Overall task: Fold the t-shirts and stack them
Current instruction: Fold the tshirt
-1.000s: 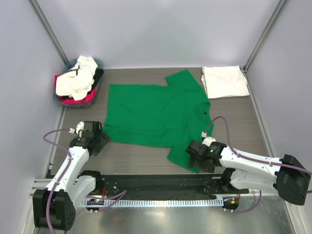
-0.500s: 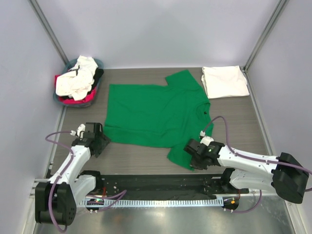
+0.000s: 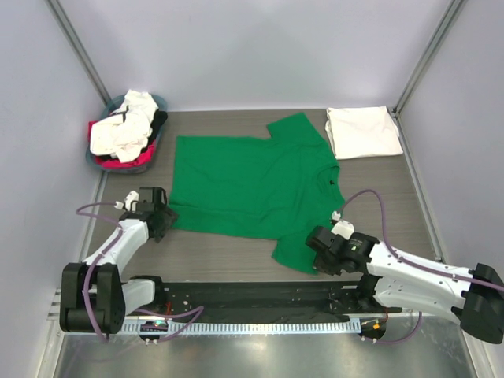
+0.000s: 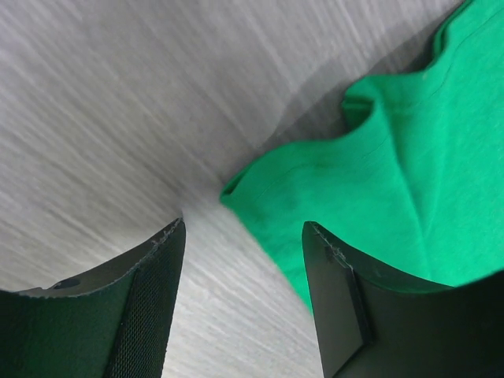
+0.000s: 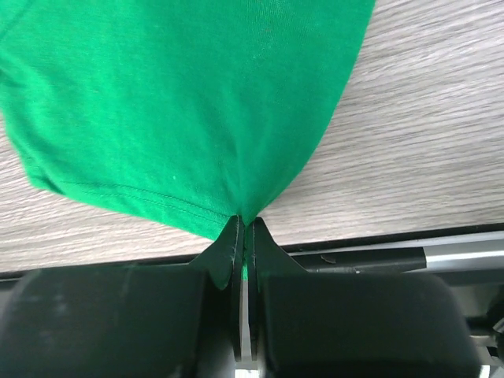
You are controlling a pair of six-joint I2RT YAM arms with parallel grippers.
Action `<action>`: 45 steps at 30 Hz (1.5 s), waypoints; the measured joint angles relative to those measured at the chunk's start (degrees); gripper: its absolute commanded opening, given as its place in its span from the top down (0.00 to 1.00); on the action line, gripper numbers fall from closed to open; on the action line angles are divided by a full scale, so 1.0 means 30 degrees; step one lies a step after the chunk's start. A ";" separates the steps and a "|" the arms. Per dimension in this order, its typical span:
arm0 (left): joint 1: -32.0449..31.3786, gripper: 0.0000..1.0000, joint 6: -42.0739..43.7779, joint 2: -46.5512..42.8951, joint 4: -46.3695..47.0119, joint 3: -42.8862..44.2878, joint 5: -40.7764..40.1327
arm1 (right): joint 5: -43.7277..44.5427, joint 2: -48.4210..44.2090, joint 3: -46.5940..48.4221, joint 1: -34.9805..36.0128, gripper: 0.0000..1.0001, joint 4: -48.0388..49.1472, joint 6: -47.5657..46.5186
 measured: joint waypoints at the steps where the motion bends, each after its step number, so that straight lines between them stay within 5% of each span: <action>1: 0.0000 0.42 0.0000 0.0299 0.0109 0.0160 -0.0058 | 0.0036 -0.0306 0.0007 0.0000 0.99 -0.0124 0.0000; 6: 0.0000 0.65 -0.0080 0.1545 0.0561 0.0729 -0.0102 | 0.0321 -0.1049 0.0291 0.0000 0.99 -0.0743 0.0000; 10: 0.0000 0.99 -0.0189 0.1974 0.1115 0.0692 0.0117 | 0.0525 -0.1056 0.0882 0.0000 0.99 -0.1224 -0.0015; 17: 0.0000 1.00 -0.0146 0.1115 0.0568 0.0532 0.0882 | 0.1231 -0.1814 0.2244 0.0000 0.99 -0.2718 -0.0015; 33: -0.0124 1.00 -0.0488 -0.8065 -0.5384 0.0423 0.3300 | 0.2142 -0.4269 0.4364 0.0000 0.99 -0.6404 0.0204; 45: -0.0131 1.00 0.0546 -0.5384 -0.7519 0.5020 0.3126 | 0.4444 0.0539 1.0324 -0.0663 0.99 -0.6994 -0.2193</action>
